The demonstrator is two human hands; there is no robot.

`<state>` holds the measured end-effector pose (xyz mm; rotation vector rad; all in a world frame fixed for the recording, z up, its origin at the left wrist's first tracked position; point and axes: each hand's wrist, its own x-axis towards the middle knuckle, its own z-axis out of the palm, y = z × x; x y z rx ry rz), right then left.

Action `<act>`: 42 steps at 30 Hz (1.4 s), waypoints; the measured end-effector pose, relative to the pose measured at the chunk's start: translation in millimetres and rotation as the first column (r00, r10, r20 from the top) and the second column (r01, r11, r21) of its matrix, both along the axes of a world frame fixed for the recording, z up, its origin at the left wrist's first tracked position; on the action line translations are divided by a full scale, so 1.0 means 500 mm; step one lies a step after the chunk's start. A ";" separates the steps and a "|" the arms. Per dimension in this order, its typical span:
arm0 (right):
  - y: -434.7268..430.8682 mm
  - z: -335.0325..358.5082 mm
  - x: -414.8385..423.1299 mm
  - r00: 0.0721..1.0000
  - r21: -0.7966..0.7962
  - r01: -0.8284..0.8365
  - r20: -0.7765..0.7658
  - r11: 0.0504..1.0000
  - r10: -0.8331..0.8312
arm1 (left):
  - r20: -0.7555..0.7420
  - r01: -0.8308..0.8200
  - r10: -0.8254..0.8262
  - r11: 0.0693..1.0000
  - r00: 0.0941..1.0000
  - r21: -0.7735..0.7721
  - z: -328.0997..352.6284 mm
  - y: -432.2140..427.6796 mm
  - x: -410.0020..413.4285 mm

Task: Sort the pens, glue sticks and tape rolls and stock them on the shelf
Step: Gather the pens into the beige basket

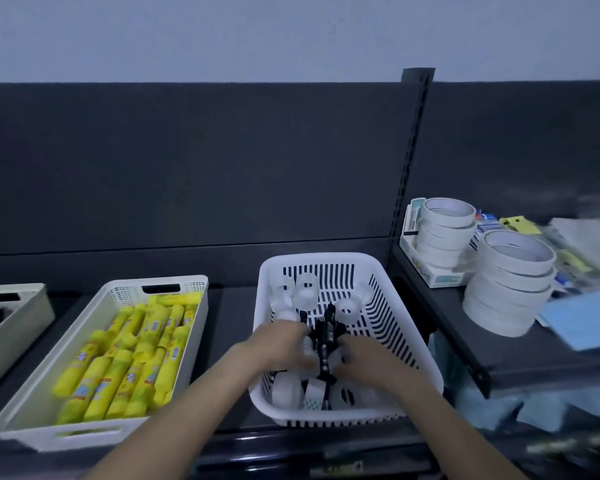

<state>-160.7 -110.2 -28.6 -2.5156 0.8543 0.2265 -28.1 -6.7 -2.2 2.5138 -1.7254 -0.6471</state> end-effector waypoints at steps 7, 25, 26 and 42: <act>-0.057 0.001 0.000 0.993 -0.096 0.091 0.091 0.991 -0.082 | 0.079 0.065 -0.060 0.996 0.995 -0.064 0.013 -0.020 0.026; -0.044 -0.041 0.056 0.999 -0.255 0.035 0.013 0.966 -0.032 | 0.262 -0.056 0.097 0.986 0.960 -0.159 -0.047 -0.062 0.036; -0.038 -0.044 0.064 0.999 -0.220 0.037 -0.005 0.975 -0.039 | 0.272 -0.059 0.091 0.990 0.958 -0.125 -0.051 -0.059 0.033; -0.085 -0.035 0.045 0.916 0.110 0.297 0.247 0.949 -0.315 | 0.313 0.056 -0.034 0.996 0.949 -0.063 -0.080 -0.088 -0.023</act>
